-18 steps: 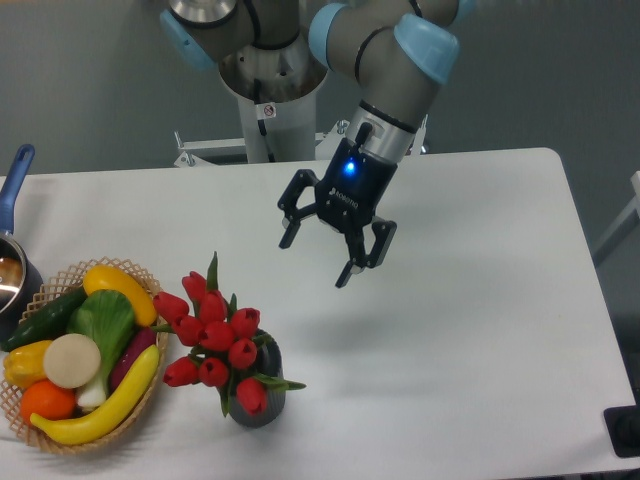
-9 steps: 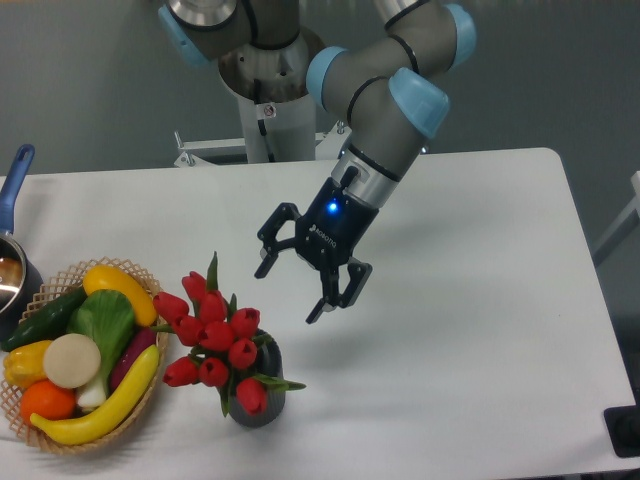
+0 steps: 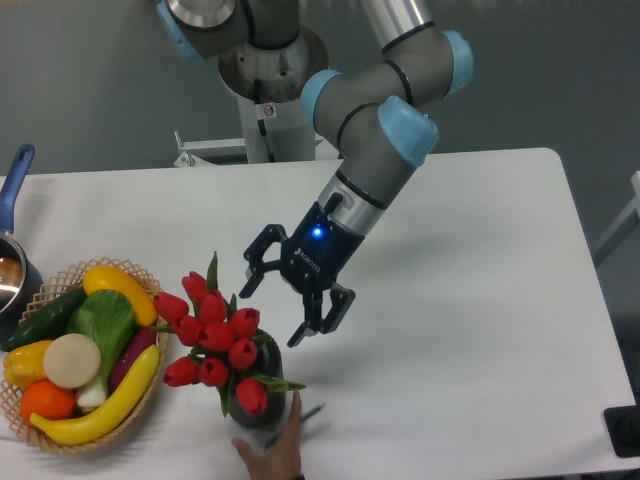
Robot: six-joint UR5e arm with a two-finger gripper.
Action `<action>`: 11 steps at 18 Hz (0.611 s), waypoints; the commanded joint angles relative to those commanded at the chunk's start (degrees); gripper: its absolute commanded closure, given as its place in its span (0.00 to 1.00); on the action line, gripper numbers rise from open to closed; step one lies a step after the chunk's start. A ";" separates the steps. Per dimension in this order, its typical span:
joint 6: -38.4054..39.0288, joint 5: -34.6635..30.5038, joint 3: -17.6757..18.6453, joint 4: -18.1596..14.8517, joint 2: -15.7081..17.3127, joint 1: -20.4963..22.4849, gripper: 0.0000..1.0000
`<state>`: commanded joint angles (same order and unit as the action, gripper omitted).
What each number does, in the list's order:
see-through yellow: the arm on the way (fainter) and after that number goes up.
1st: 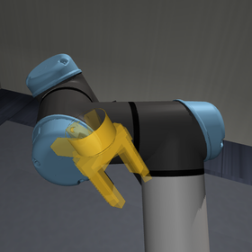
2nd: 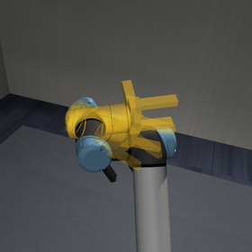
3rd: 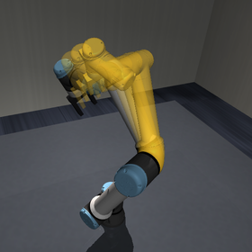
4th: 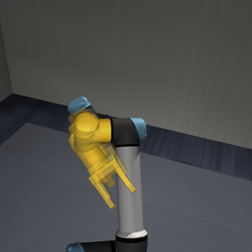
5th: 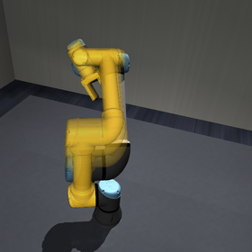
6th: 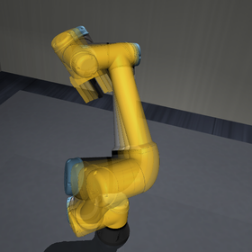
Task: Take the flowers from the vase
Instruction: 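Lower the gripper around the tulip stems and close on them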
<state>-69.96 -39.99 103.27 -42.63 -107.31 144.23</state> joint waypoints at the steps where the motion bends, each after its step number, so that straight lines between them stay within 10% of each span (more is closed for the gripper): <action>1: 0.00 0.00 0.00 0.00 -0.09 -0.09 0.00; 11: -0.27 -0.26 4.92 0.00 3.60 0.26 0.00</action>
<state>-70.23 -40.25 108.19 -42.63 -103.71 144.49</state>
